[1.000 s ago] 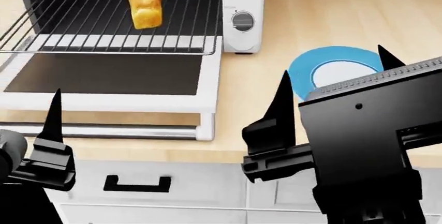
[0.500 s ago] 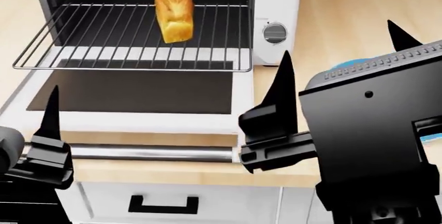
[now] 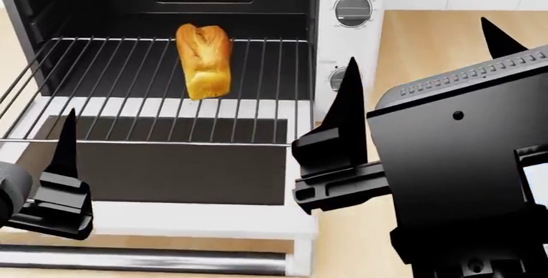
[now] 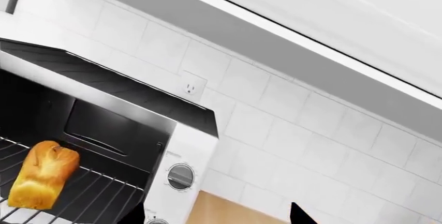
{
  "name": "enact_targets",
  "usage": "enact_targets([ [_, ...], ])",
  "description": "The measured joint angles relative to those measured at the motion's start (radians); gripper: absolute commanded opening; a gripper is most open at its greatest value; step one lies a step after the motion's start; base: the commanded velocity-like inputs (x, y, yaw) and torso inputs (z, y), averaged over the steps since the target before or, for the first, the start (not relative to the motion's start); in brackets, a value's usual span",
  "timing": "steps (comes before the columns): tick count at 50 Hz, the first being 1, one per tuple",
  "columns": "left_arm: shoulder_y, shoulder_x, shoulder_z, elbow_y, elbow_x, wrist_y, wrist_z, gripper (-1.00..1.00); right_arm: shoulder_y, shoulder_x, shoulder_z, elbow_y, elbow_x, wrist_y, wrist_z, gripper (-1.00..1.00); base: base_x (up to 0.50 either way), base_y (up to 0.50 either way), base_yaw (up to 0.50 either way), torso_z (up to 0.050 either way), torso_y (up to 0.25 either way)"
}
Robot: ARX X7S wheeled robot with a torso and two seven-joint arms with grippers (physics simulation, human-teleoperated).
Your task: Pick the bread from the rack and place it on the plate on the counter.
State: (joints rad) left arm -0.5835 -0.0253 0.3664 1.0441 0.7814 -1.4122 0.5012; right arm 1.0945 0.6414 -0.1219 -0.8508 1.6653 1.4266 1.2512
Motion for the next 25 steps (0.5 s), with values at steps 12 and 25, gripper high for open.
enact_targets([
  [12,0.004,0.003,-0.006,0.001,0.01,0.016,0.0,1.0,0.001,0.003,-0.015,0.008,-0.021,-0.015,-0.021,1.0,0.2,0.0,0.0,0.025,0.01],
  [25,0.003,0.004,0.018,0.002,0.063,0.006,0.009,1.0,0.042,-0.038,-0.049,0.077,-0.065,-0.033,-0.108,1.0,0.0,0.0,0.0,0.0,0.0],
])
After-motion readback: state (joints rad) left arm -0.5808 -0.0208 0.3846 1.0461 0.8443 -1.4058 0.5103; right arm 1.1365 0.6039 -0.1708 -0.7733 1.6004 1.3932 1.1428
